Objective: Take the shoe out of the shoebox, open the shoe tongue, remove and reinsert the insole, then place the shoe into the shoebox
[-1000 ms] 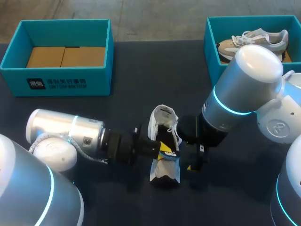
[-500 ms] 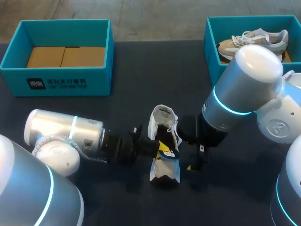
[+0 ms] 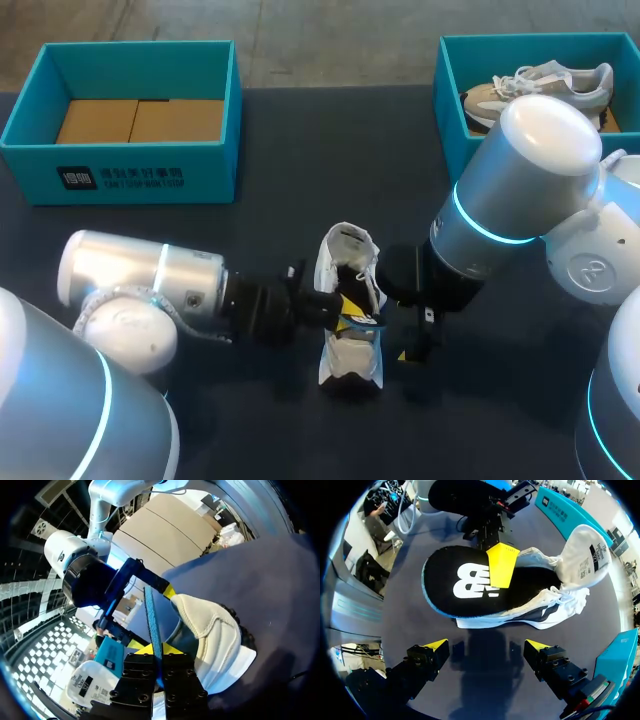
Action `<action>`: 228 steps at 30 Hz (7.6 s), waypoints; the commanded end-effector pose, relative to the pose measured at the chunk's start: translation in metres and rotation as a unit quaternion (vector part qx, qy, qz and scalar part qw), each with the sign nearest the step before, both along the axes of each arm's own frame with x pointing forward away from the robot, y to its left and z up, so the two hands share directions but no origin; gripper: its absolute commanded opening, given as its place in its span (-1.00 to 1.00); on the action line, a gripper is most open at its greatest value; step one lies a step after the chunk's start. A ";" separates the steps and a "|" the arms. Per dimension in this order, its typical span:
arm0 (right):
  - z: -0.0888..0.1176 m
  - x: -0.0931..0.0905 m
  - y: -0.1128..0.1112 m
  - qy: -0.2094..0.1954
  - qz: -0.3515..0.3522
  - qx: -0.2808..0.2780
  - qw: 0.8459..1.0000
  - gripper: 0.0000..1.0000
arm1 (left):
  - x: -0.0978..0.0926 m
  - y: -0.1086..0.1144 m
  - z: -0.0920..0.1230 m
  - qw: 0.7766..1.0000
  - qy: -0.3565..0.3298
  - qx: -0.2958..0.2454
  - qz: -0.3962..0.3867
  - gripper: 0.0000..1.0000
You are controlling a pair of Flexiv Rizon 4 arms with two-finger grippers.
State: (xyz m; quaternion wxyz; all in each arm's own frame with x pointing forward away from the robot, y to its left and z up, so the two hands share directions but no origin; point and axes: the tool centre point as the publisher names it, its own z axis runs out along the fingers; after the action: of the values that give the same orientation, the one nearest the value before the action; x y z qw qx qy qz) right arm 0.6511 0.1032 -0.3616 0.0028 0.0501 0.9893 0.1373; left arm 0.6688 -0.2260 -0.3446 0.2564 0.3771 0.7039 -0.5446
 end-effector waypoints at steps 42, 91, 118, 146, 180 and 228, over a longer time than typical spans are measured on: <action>-0.001 -0.001 0.001 -0.001 -0.001 -0.001 1.000 1.00 | -0.016 0.001 -0.003 0.999 -0.044 0.008 -0.006 -1.00; -0.001 -0.001 0.001 -0.001 -0.001 -0.001 1.000 1.00 | -0.009 0.005 0.005 0.998 -0.046 0.005 -0.030 -1.00; -0.001 -0.001 0.001 -0.001 -0.001 -0.001 1.000 1.00 | -0.024 0.014 0.016 0.999 -0.009 -0.017 -0.030 -0.16; -0.001 -0.001 0.001 -0.001 -0.001 -0.001 1.000 1.00 | -0.016 0.011 0.002 0.999 -0.023 0.020 -0.024 -0.84; -0.001 -0.001 0.001 -0.001 -0.001 -0.001 1.000 1.00 | -0.028 0.050 0.052 0.997 -0.006 0.056 -0.048 -0.22; 0.039 -0.004 -0.120 0.009 0.018 0.007 1.000 1.00 | 0.000 0.063 0.098 0.924 -0.038 0.328 -0.191 -1.00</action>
State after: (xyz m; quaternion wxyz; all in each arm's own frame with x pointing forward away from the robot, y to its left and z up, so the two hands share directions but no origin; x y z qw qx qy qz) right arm 0.6489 -0.0157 -0.3229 -0.0106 0.0336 0.9889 0.1442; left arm 0.6665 -0.1612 -0.2477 0.0626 0.5769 0.7453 -0.3283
